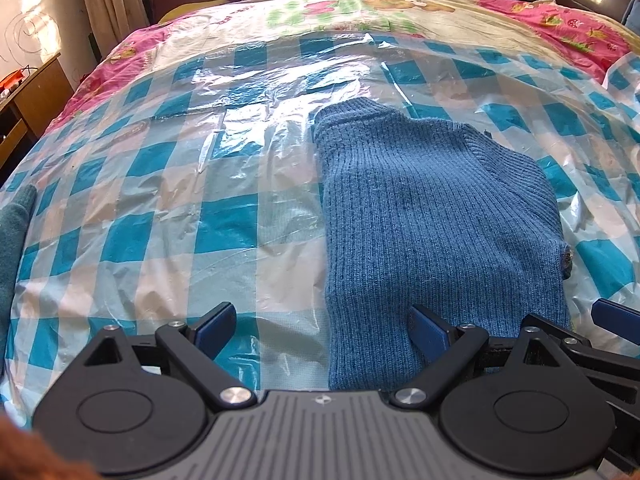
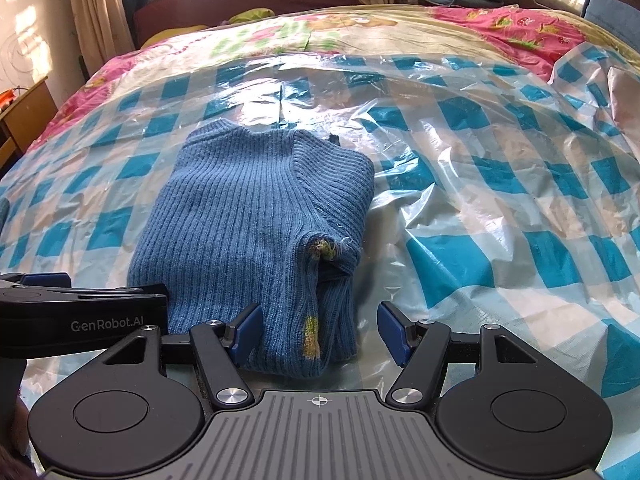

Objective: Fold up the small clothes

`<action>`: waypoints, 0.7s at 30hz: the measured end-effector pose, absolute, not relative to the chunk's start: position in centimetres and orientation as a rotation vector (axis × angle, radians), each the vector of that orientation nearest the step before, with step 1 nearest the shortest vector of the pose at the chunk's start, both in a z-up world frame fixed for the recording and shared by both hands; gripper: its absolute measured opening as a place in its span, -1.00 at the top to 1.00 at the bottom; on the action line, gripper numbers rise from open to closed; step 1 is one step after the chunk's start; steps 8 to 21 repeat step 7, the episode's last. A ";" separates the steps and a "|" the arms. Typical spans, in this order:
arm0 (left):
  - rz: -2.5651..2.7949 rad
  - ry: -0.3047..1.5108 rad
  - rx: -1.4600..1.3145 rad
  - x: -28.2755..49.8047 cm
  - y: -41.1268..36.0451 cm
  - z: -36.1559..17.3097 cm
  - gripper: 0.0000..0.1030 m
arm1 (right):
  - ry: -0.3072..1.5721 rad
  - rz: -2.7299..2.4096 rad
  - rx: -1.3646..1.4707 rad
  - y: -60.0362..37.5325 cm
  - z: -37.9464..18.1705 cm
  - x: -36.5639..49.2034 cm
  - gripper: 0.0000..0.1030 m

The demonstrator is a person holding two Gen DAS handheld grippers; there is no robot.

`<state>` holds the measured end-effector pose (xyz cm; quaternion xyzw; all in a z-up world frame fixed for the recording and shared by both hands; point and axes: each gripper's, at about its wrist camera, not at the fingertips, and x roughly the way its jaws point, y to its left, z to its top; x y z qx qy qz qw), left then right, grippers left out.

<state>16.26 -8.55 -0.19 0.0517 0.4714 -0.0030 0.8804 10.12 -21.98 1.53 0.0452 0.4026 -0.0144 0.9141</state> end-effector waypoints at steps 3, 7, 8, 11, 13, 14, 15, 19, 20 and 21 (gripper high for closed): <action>-0.006 0.978 0.107 16.1 -8.5 -0.1 -0.80 | 0.827 -0.031 0.093 -22.0 1.6 10.1 -0.28; -0.001 0.977 0.098 16.0 -8.4 0.1 -0.80 | 0.821 -0.029 0.089 -21.9 1.9 10.0 -0.29; -0.001 0.977 0.098 16.0 -8.4 0.1 -0.80 | 0.821 -0.029 0.089 -21.9 1.9 10.0 -0.29; -0.001 0.977 0.098 16.0 -8.4 0.1 -0.80 | 0.821 -0.029 0.089 -21.9 1.9 10.0 -0.29; -0.001 0.977 0.098 16.0 -8.4 0.1 -0.80 | 0.821 -0.029 0.089 -21.9 1.9 10.0 -0.29; -0.001 0.977 0.098 16.0 -8.4 0.1 -0.80 | 0.821 -0.029 0.089 -21.9 1.9 10.0 -0.29; -0.001 0.977 0.098 16.0 -8.4 0.1 -0.80 | 0.821 -0.029 0.089 -21.9 1.9 10.0 -0.29; -0.001 0.977 0.098 16.0 -8.4 0.1 -0.80 | 0.821 -0.029 0.089 -21.9 1.9 10.0 -0.29; -0.001 0.977 0.098 16.0 -8.4 0.1 -0.80 | 0.821 -0.029 0.089 -21.9 1.9 10.0 -0.29; -0.001 0.977 0.098 16.0 -8.4 0.1 -0.80 | 0.821 -0.029 0.089 -21.9 1.9 10.0 -0.29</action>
